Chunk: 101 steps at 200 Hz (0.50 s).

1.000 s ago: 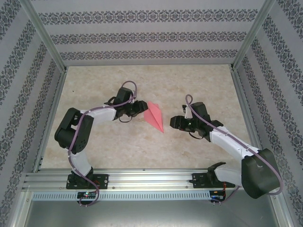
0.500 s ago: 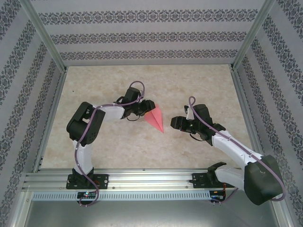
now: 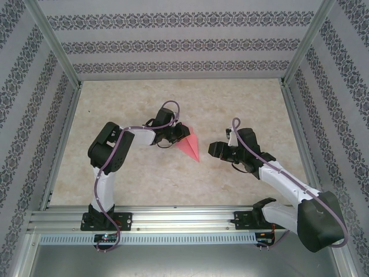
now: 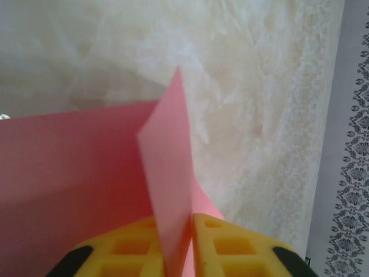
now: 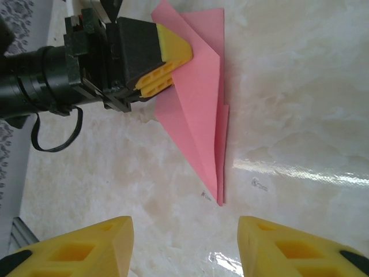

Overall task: Fold a paper plane with a square sheet of paper (fold left side to right side)
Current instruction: Turn over the paper at the center of the table.

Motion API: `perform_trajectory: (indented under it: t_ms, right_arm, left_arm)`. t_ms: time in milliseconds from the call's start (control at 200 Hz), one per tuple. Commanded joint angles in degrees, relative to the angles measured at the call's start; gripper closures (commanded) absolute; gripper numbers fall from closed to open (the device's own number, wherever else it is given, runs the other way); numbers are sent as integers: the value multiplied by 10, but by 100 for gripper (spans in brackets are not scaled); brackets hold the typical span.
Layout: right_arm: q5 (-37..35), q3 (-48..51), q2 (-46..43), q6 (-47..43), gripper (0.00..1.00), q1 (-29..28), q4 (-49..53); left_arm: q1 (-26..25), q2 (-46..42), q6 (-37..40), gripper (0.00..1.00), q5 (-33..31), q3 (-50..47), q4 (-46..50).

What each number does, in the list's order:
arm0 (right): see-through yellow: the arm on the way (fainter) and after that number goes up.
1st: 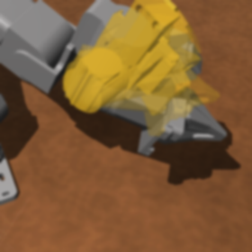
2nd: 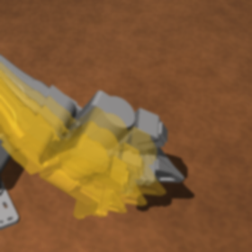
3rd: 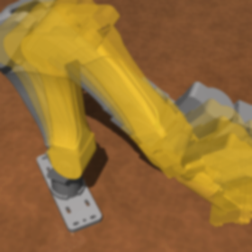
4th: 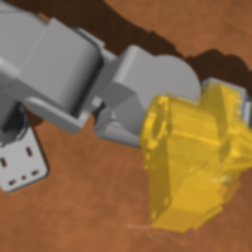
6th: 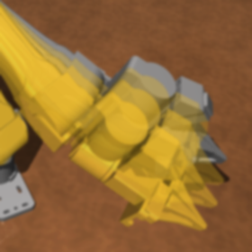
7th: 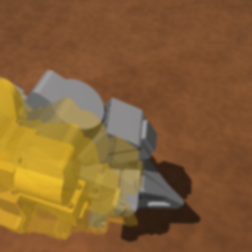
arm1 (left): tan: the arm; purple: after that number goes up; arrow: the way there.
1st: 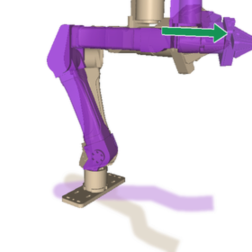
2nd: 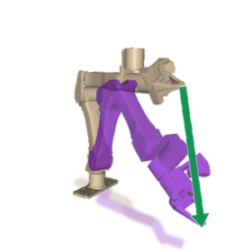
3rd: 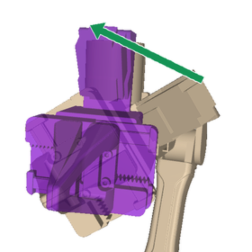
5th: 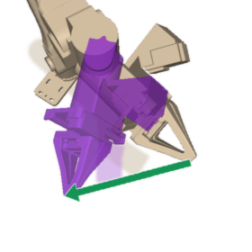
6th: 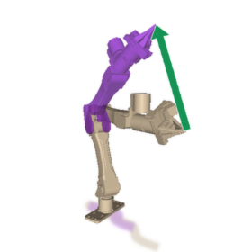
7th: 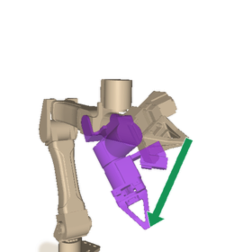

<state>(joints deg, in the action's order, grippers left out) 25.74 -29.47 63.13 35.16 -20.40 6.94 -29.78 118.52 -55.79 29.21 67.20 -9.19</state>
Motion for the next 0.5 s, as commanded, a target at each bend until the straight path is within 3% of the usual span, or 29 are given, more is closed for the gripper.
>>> perform_trajectory:
  t_ms: [0,185,290,400,500]
  right_arm:
    - [49,22,-7,43,49,15,-87]
    - [115,25,-10,73,44,31,-156]
    - [158,8,-20,63,38,41,-137]
    - [171,2,-37,64,25,53,-131]
    - [200,11,-43,97,7,55,-200]
  left_arm:
    - [-5,-39,11,86,8,9,-30]
    - [-5,-108,28,92,5,8,-16]
    - [-5,-158,41,94,3,12,3]
    - [-5,-213,58,94,-4,20,28]
    - [-5,-256,64,94,-7,28,44]
